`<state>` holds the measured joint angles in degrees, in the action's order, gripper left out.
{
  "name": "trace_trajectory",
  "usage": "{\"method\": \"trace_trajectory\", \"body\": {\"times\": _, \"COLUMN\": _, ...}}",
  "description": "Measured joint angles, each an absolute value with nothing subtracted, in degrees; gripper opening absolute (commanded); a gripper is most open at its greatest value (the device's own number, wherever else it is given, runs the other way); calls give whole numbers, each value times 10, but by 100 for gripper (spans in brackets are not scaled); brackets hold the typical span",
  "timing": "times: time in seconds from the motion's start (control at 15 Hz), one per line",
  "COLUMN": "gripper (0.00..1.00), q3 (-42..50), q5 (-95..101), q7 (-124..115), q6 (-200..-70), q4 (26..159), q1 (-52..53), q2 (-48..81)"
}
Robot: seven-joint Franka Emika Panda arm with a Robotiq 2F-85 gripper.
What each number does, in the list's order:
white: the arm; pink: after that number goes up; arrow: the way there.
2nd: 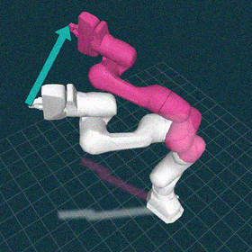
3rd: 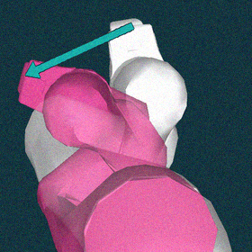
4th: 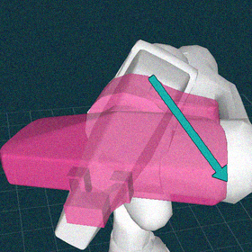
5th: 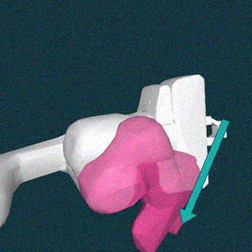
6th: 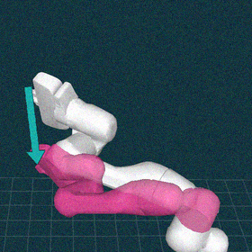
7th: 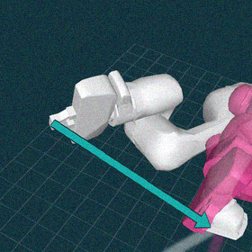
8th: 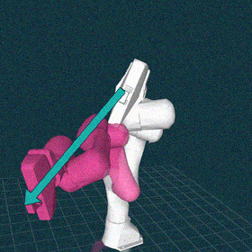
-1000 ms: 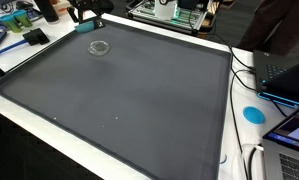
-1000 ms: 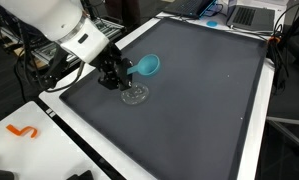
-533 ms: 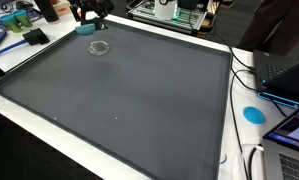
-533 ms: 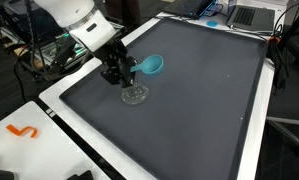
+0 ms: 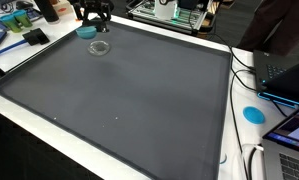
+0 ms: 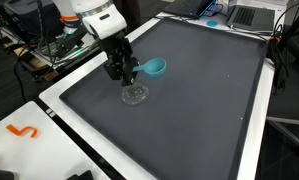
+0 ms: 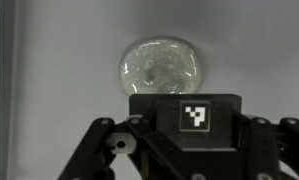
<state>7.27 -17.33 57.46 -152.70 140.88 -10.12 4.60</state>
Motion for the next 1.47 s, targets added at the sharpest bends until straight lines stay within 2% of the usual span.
{"method": "trace_trajectory", "body": {"times": 0.73, "gripper": 28, "q3": 59, "q5": 44, "q7": 346, "q6": -1518, "q4": 1413, "q1": -70, "q2": 21}}
{"method": "trace_trajectory", "body": {"times": 1.47, "gripper": 28, "q3": 36, "q5": 140, "q7": 217, "q6": -1393, "q4": 1361, "q1": -45, "q2": 0}}
